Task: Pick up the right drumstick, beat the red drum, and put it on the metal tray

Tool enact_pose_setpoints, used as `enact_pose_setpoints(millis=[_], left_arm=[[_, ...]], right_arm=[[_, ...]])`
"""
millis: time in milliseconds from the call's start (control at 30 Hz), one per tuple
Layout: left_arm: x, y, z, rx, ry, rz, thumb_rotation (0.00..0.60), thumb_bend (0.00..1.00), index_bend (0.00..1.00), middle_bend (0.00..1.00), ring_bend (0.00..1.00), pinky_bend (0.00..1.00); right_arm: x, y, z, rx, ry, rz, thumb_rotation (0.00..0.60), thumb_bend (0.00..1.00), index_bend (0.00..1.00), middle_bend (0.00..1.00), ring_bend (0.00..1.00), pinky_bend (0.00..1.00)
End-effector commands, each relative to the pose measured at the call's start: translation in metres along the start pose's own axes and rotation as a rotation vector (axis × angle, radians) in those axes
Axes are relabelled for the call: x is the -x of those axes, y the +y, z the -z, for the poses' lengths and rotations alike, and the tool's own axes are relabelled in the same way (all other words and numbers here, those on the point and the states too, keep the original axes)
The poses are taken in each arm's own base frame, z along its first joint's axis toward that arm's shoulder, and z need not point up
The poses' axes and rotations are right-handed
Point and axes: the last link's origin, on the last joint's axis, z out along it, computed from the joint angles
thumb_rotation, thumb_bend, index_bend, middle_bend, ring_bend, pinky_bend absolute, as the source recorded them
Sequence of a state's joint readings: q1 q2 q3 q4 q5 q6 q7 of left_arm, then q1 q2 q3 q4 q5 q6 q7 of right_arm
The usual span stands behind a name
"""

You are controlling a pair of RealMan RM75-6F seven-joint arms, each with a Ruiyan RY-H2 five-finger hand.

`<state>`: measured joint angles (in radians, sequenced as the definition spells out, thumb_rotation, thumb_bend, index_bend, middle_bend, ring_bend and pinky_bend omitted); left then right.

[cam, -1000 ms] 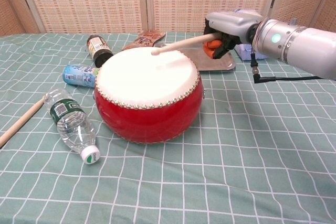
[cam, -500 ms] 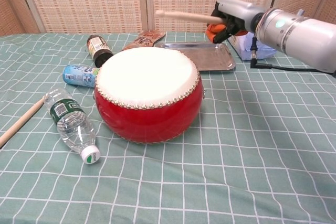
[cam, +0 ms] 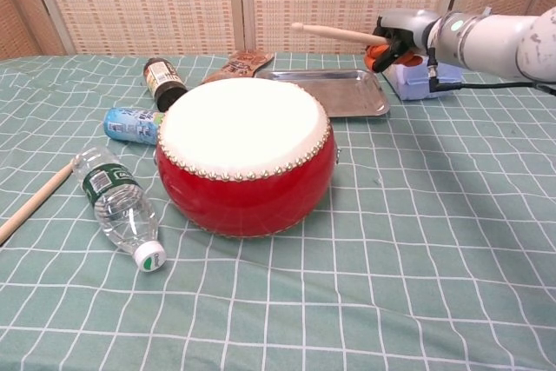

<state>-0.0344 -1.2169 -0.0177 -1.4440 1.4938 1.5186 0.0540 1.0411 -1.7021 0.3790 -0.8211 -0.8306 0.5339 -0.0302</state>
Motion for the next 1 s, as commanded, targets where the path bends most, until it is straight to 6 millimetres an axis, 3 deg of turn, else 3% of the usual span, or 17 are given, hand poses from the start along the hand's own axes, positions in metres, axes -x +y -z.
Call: enact_pose_setpoints(millis=[33, 167, 333, 633, 733, 800, 900, 1000], left_arm=[[0.000, -0.001, 0.001, -0.006, -0.003, 0.000, 0.600, 0.28, 0.00, 0.00, 0.00, 0.03], [0.000, -0.004, 0.003, -0.019, -0.005, -0.004, 0.600, 0.28, 0.00, 0.00, 0.00, 0.03], [-0.001, -0.006, 0.005, -0.031, -0.008, -0.008, 0.600, 0.28, 0.00, 0.00, 0.00, 0.03], [-0.001, -0.007, 0.005, -0.033, -0.011, -0.008, 0.600, 0.28, 0.00, 0.00, 0.00, 0.03], [-0.002, -0.008, 0.005, -0.034, -0.009, -0.005, 0.600, 0.28, 0.00, 0.00, 0.00, 0.03], [-0.001, -0.009, 0.005, -0.035, -0.010, -0.004, 0.600, 0.28, 0.00, 0.00, 0.00, 0.03], [-0.001, -0.010, 0.006, -0.037, -0.013, -0.004, 0.600, 0.28, 0.00, 0.00, 0.00, 0.03], [-0.001, -0.011, 0.006, -0.039, -0.014, -0.003, 0.600, 0.28, 0.00, 0.00, 0.00, 0.03]], right_arm=[[0.015, -0.010, -0.020, 0.032, -0.052, 0.078, 0.600, 0.95, 1.00, 1.00, 0.93, 0.90], [0.021, -0.012, -0.029, 0.054, -0.066, 0.115, 0.600, 0.89, 1.00, 0.98, 0.86, 0.84], [0.024, -0.016, -0.036, 0.065, -0.070, 0.141, 0.600, 0.85, 0.99, 0.84, 0.71, 0.68], [0.018, -0.022, -0.043, 0.083, -0.035, 0.133, 0.600, 0.71, 0.43, 0.41, 0.29, 0.40], [0.017, -0.022, -0.044, 0.092, -0.034, 0.126, 0.600, 0.62, 0.20, 0.26, 0.14, 0.25], [0.016, -0.022, -0.045, 0.098, -0.033, 0.125, 0.600, 0.54, 0.09, 0.19, 0.09, 0.19], [0.016, -0.024, -0.046, 0.100, -0.029, 0.117, 0.600, 0.40, 0.00, 0.11, 0.03, 0.14], [0.016, -0.027, -0.046, 0.096, -0.028, 0.109, 0.600, 0.28, 0.00, 0.06, 0.00, 0.12]])
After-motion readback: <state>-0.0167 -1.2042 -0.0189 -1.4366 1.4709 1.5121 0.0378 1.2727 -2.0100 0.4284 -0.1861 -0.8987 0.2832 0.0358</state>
